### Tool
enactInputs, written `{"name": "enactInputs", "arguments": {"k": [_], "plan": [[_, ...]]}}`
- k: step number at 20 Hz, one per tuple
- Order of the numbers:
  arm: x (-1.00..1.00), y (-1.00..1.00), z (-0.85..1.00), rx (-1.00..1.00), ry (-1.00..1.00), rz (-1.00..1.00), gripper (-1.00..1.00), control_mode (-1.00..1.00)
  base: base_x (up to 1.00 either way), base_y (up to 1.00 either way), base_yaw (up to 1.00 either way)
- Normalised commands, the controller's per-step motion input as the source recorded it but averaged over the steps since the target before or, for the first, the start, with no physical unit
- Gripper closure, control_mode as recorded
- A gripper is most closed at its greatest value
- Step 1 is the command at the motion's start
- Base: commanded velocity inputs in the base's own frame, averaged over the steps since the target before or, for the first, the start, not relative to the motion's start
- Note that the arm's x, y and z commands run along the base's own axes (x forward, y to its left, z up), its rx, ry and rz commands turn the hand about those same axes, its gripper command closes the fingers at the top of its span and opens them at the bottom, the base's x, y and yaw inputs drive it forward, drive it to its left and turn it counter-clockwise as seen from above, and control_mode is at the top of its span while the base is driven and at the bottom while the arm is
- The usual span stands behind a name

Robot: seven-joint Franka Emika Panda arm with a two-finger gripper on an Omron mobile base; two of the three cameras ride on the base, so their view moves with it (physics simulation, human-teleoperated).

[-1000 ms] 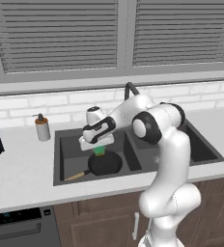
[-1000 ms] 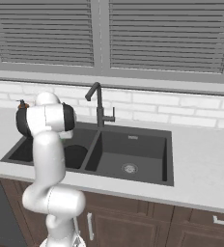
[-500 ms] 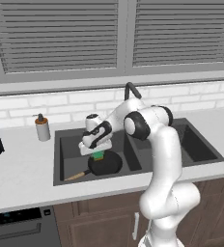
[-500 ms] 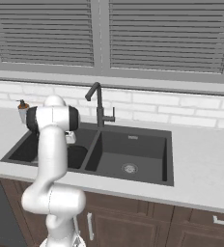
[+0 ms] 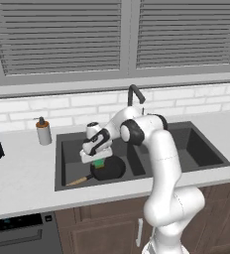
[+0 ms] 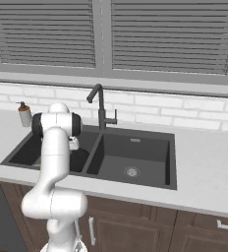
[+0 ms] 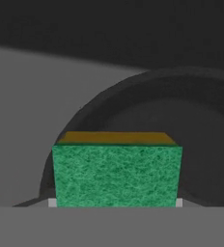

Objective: Pick the pan and sponge and place them into the sink. Then turn on the water.

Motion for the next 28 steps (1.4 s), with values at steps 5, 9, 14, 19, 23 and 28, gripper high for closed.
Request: {"name": "enactInputs", "arguments": {"k": [5,9,14,19,23,28], "plan": [[0.02,0.0,-0.1,0.0,0.0,0.0,1.0,-1.0,0.0,0.0,0.0],[0.0,0.0,0.0,0.0,0.0,0.0,1.0,-1.0,0.0,0.0,0.0],[0.0,0.0,-0.12,0.0,0.0,0.0,1.0,-1.0,0.0,0.0,0.0],[0.01,0.0,-0.19,0.0,0.0,0.0,1.0,-1.0,0.0,0.0,0.0],[0.0,0.0,-0.05,0.0,0.0,0.0,1.0,-1.0,0.0,0.0,0.0],[0.0,0.0,-0.02,0.0,0.0,0.0,1.0,-1.0,0.0,0.0,0.0]]}}
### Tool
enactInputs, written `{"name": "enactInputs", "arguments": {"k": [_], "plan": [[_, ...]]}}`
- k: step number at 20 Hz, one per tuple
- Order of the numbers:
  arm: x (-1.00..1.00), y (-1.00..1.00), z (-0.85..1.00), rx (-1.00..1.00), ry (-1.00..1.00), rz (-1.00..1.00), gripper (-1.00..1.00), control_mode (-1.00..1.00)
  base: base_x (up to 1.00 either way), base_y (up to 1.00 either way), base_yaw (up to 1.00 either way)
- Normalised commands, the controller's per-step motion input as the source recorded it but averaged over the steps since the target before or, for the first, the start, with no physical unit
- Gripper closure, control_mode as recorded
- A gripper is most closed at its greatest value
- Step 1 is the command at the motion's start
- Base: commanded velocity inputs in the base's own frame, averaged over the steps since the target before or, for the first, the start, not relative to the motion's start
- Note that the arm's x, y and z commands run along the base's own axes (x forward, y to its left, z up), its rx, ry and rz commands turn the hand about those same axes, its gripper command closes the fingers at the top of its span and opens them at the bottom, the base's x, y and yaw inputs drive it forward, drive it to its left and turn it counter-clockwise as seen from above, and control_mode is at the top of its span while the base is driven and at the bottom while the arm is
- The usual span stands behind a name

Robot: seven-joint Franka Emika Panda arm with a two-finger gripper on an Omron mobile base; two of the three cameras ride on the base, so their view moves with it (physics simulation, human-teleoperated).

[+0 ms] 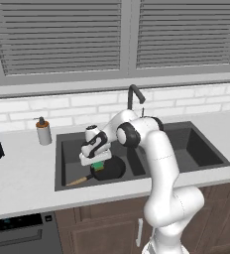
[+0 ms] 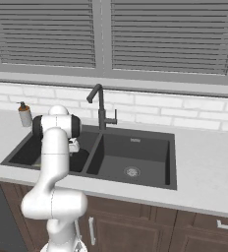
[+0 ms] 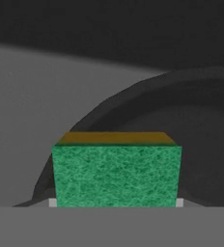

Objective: Pick the pan and sponge and place them into the sink. Then turn on the water.

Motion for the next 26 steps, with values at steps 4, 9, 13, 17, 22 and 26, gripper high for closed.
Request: {"name": "enactInputs", "arguments": {"k": [4,9,13,17,22,26], "plan": [[0.0,0.0,-0.06,0.0,0.0,0.0,-1.0,-1.0,0.0,0.0,0.0],[0.0,0.0,0.0,0.0,0.0,0.0,-1.0,-1.0,0.0,0.0,0.0],[0.0,-0.01,0.31,0.0,0.0,0.0,-1.0,-1.0,0.0,0.0,0.0],[-0.02,0.0,0.54,0.01,0.0,0.0,-1.0,-1.0,0.0,0.0,0.0],[-0.3,-0.01,0.96,0.01,-0.06,0.0,-1.0,-1.0,0.0,0.0,0.0],[-0.74,-0.29,1.0,0.01,-0.07,0.0,-1.0,-1.0,0.0,0.0,0.0]]}}
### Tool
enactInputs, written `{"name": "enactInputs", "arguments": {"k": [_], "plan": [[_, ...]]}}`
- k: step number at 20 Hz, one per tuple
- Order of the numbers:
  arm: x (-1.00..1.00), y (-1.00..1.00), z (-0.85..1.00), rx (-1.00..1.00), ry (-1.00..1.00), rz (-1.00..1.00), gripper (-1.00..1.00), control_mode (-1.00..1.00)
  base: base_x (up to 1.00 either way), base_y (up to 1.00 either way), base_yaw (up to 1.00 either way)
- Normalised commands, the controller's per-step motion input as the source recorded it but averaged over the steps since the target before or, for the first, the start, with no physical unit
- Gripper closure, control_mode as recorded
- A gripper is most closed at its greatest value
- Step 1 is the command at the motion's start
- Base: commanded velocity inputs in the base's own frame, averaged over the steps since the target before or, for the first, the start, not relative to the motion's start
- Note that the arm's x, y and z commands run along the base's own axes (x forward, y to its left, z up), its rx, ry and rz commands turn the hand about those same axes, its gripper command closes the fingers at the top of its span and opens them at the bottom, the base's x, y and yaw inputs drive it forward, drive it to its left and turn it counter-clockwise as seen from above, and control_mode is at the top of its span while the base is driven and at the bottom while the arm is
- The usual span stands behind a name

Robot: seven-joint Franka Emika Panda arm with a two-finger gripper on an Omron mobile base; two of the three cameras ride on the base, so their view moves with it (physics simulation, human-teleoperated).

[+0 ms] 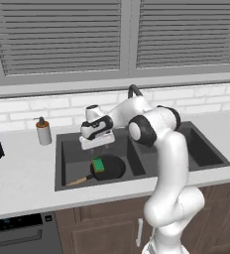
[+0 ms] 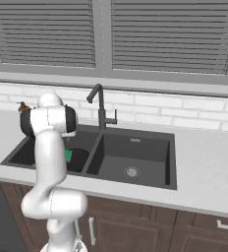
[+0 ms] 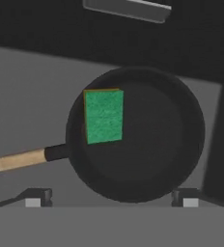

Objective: Pick the pan and sponge and place them into the sink. Then turn on the water.

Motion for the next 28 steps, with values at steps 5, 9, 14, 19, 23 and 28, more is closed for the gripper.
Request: {"name": "enactInputs", "arguments": {"k": [5,9,14,19,23,28], "plan": [[-0.73,-0.31,1.0,0.0,-0.04,0.0,-1.0,-1.0,0.0,0.0,0.0],[-0.88,-0.55,0.97,0.0,-0.03,-0.02,-1.0,-1.0,0.0,0.0,0.0],[-0.72,-0.75,0.55,0.09,0.0,-0.02,-1.0,-1.0,0.0,0.0,0.0],[-0.35,-0.83,0.22,0.14,0.0,0.0,-1.0,-1.0,0.0,0.0,0.0],[-0.06,-0.79,0.0,0.11,-0.01,0.01,-1.0,-1.0,0.0,0.0,0.0],[-0.07,-0.6,0.0,0.08,-0.02,0.01,-1.0,-1.0,0.0,0.0,0.0]]}}
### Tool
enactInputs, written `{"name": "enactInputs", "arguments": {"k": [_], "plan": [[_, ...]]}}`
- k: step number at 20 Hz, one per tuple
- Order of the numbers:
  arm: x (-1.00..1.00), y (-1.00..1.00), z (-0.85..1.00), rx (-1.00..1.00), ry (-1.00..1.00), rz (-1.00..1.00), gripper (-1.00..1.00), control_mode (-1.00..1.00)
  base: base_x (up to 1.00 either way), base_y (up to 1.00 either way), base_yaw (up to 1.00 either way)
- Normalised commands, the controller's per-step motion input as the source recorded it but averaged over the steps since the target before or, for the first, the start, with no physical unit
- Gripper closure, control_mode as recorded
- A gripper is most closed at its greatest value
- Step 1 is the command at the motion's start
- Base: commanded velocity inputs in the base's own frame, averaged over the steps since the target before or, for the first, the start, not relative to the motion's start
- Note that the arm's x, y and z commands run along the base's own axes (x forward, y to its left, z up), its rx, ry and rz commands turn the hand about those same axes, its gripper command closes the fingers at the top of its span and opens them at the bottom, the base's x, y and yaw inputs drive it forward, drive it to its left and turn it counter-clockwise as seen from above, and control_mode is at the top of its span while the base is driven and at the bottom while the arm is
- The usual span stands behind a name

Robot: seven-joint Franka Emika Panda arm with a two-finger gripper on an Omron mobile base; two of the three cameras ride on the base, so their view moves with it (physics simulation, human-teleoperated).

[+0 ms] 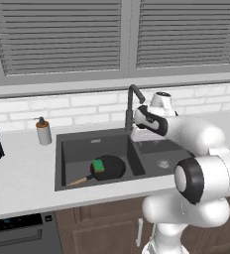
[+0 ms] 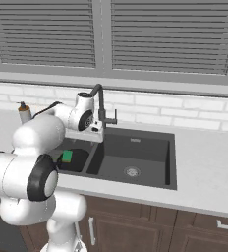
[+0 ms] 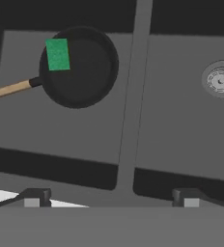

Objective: Pick the pan and sponge and place them into the sink. Then turn on the water.

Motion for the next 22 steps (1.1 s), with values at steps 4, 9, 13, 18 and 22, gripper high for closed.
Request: {"name": "enactInputs", "arguments": {"k": [4,9,13,18,22], "plan": [[-0.06,-0.67,0.0,0.12,-0.04,0.0,-1.0,-1.0,0.0,0.0,0.0],[0.0,-0.65,0.0,0.1,0.0,0.0,-1.0,-1.0,0.0,0.0,0.0],[0.0,-0.6,0.0,0.11,0.0,0.0,-1.0,-1.0,0.0,0.0,0.0],[0.0,-0.45,0.0,0.09,-0.01,0.0,-1.0,-1.0,0.0,0.0,0.0],[0.07,-0.11,-0.02,0.18,-0.1,0.0,-1.0,-1.0,0.0,0.0,0.0]]}}
